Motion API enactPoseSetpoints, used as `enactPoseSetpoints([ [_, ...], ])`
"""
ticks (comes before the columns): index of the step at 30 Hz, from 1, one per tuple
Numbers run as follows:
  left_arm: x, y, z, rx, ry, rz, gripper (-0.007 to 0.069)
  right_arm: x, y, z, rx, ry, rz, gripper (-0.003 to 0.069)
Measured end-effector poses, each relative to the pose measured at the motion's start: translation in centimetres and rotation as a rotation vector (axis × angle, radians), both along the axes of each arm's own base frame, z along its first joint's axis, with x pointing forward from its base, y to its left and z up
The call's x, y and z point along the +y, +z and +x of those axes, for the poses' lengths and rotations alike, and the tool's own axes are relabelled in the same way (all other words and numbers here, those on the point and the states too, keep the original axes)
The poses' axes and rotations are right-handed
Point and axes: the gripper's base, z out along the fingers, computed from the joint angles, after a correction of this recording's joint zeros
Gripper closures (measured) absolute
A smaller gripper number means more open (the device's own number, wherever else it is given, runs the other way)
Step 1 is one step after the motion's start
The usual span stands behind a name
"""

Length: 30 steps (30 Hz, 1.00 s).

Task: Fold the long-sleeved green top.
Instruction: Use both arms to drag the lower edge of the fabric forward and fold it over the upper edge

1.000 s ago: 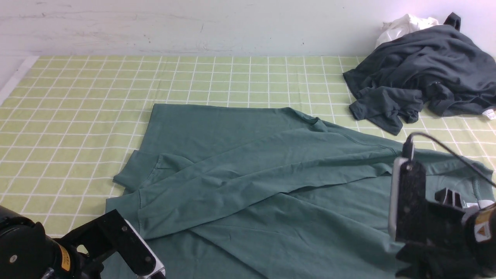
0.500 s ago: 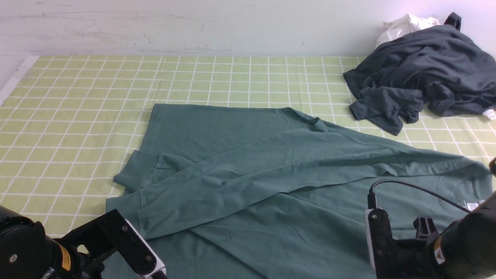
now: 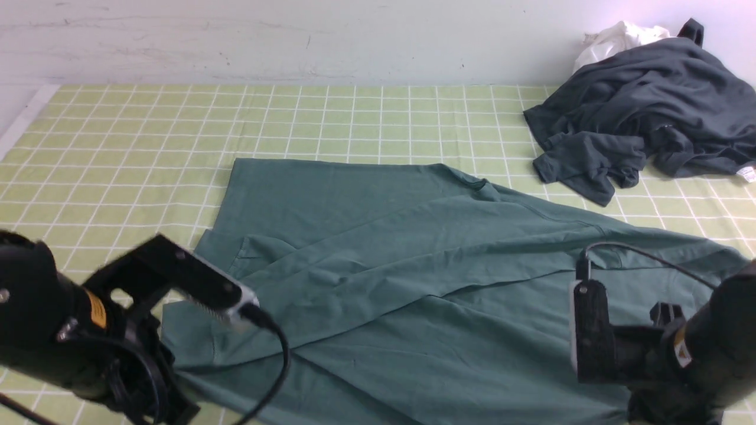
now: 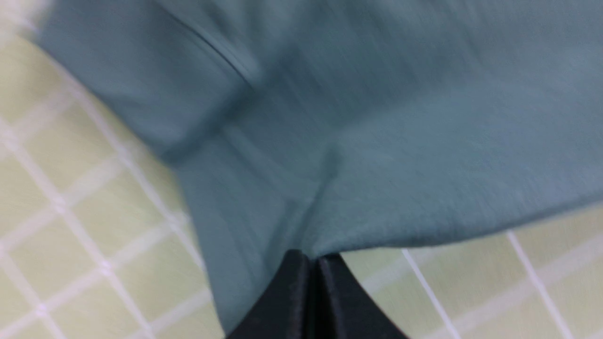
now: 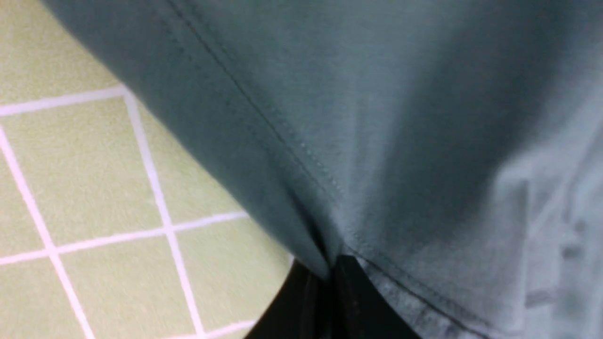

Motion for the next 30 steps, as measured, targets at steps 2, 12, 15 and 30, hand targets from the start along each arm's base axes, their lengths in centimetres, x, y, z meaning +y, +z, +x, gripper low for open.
enactPoseSetpoints([
  [2, 0.4, 1.0, 1.0, -0.053, 0.052, -0.016, 0.0629, 0.1, 0.9, 0.6, -0.034, -0.009, -0.009, 0.0649],
  [12, 0.0, 4.8, 14.9, -0.35, 0.207, -0.122, 0.0629, -1.0, 4.7, 12.5, -0.431, -0.113, 0.057, 0.0649],
  [15, -0.8, 3.5, 19.7, -0.353, 0.199, -0.102, 0.0629, -1.3, 3.6, 15.7, -0.436, -0.14, 0.053, 0.0649],
  [30, -2.1, -5.2, 30.8, -0.275, 0.242, -0.048, 0.0628, -2.9, -1.7, 23.9, -0.426, -0.391, 0.111, 0.0571],
])
